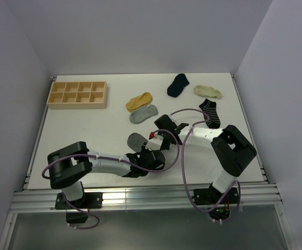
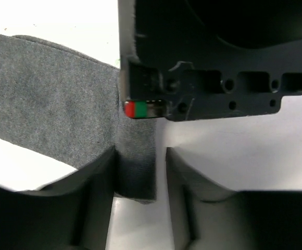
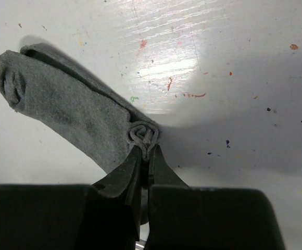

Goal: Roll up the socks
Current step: Roll the sock at the center of the board.

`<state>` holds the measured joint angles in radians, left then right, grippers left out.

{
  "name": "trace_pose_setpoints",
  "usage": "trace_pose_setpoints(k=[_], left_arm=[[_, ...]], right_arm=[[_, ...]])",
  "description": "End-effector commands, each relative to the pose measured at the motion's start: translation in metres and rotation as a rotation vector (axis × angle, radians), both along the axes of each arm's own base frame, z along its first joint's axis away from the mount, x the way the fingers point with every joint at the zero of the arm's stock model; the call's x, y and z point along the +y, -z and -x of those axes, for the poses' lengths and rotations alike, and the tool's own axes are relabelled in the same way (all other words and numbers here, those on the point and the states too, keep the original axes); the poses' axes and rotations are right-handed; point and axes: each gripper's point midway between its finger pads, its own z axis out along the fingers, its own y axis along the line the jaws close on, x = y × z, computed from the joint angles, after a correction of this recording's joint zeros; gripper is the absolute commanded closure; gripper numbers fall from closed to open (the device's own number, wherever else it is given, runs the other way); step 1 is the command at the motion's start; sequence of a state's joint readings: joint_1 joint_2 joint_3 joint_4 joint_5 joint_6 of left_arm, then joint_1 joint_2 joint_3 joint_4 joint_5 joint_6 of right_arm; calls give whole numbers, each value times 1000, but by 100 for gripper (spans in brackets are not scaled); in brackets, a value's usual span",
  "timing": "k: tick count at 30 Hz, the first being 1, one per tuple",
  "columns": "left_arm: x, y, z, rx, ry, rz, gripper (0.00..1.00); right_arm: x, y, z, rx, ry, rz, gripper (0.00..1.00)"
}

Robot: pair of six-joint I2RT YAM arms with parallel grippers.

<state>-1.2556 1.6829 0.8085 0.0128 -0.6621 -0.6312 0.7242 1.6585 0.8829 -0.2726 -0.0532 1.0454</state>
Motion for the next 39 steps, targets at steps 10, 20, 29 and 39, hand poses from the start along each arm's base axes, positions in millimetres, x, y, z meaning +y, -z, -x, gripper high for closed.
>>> trace_pose_setpoints(k=[10, 20, 29, 39], left_arm=[[-7, -7, 6, -10, 26, 26, 99], [-3, -18, 10, 210, 62, 367, 100], [9, -14, -4, 389, 30, 598, 100], [8, -12, -10, 527, -1, 733, 100]], right_arm=[[9, -7, -5, -27, -26, -15, 97], [6, -25, -9, -133, 37, -136, 68], [6, -38, -14, -214, 58, -213, 49], [9, -22, -6, -174, 74, -256, 43]])
